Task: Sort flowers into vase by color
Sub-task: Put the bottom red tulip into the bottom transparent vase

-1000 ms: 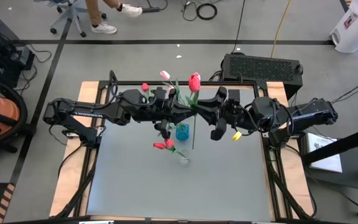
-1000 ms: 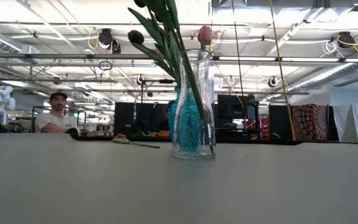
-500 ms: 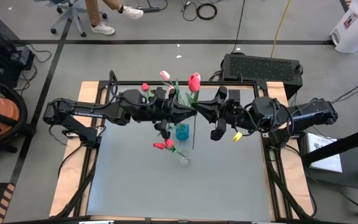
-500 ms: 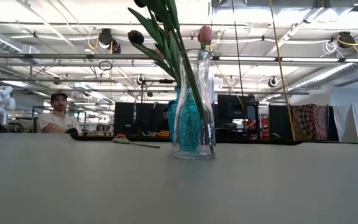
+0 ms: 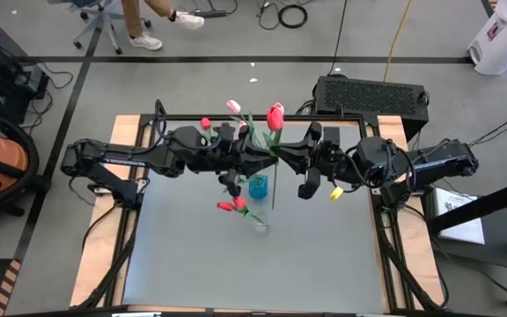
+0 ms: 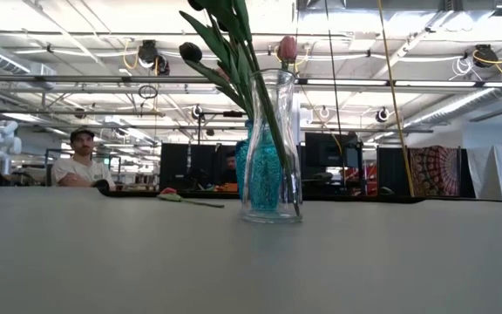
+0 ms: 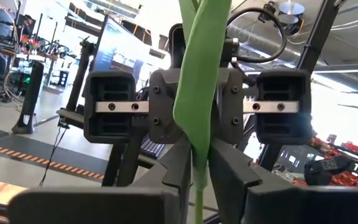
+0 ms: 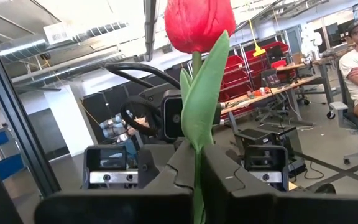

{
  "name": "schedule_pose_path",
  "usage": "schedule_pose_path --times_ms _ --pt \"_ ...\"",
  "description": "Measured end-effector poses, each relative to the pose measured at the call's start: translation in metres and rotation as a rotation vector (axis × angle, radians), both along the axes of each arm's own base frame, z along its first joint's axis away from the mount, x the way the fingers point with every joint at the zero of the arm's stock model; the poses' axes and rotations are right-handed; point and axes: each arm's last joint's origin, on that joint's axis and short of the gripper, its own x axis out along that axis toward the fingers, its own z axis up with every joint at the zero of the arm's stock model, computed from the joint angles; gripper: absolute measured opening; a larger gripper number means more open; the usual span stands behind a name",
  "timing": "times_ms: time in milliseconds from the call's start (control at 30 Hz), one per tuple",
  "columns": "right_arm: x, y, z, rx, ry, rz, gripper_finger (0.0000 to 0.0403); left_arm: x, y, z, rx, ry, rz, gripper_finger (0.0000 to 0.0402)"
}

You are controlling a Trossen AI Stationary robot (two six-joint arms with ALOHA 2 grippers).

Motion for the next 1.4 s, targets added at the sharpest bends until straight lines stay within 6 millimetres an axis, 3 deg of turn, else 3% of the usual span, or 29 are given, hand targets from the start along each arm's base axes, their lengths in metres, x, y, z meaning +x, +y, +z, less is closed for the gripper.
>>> schedule_pose_path --times_ms 233,500,833,1200,1400 --pt "-0.008 -0.002 0.006 -0.029 -0.013 -0.013 0.0000 -0.010 0.001 0.008 0.000 -0.001 0.003 0.0072" --pt "-0.029 -0.007 0.019 -0.088 -0.036 -0.032 0.0000 -0.040 0.009 0.024 0.011 0.039 0.028 0.0073" --pt "-0.053 -0.012 0.021 -0.122 0.053 -0.032 0.0000 -0.088 0.019 0.046 0.053 0.068 0.111 0.0073" --pt "-0.091 -0.019 0.025 -0.160 0.124 -0.023 0.0000 -0.148 0.029 0.053 0.083 0.186 0.268 0.0073" --pt "-0.091 -0.014 0.025 -0.185 0.133 0.001 0.0000 -0.185 0.029 0.052 0.091 0.272 0.362 0.0073"
